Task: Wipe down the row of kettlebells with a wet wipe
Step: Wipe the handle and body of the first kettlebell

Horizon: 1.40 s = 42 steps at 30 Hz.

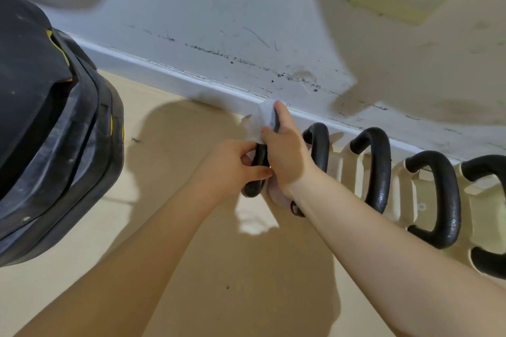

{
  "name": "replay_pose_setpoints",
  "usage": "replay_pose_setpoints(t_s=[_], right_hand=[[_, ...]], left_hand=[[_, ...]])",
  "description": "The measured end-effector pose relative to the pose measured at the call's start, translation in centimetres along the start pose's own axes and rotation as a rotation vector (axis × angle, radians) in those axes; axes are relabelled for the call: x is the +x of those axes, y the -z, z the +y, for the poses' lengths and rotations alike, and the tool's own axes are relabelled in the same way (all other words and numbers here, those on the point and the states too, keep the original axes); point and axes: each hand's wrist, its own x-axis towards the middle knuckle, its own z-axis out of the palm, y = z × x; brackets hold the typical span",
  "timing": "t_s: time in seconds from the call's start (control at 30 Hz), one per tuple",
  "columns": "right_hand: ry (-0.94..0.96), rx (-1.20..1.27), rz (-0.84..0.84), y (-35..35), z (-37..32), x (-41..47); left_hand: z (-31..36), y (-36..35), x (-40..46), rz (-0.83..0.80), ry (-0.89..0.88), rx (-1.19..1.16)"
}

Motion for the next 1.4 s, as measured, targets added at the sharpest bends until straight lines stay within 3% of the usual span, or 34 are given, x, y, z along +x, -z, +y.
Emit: replay_pose_setpoints(t_s=[0.1,0.23,0.33,0.53,0.93,1.0,1.1,1.17,1.27,1.4], right_hand=[[-0.012,-0.13,0.017,0.3,-1.8,1.1],[-0.203,0.183,0.012,0.9,-3.8,1.6],[-0.236,0.301,-0.036,1.4,-2.2,-0.7],[-0.163,0.103,0.024,0.2,-2.4,0.9],[-0.241,0.182,0.035,1.3,-3.4,0.9],[-0.116,0.052,0.01,1.1,-3.4,0.6],[0.193,-0.469,-0.094,1.8,-2.5,0.9],[0.256,-0.706,-0.177,2.8,-3.4,1.8],[0.228,-0.843,-0.248,3.3,-5.1,3.0],[0.514,-1.297,-0.456,2.1,-5.1,2.5]], left_hand=[[0.5,0.0,0.0,-0.008,-0.008,0.119],[0.8,-0.1,-0.1,-0.028,0.0,0.153],[0.6,-0.1,-0.1,-0.036,0.001,0.139],[0.6,0.0,0.0,-0.066,-0.001,0.145],[1.0,0.2,0.0,-0.081,0.026,0.231],[0.9,0.2,0.1,-0.09,0.028,0.242],[0.8,0.2,0.2,-0.098,0.029,0.25],[0.7,0.2,0.1,-0.091,0.016,0.265],[0.5,0.3,0.1,-0.081,0.018,0.264],[0.2,0.4,0.3,-0.068,0.031,0.287]])
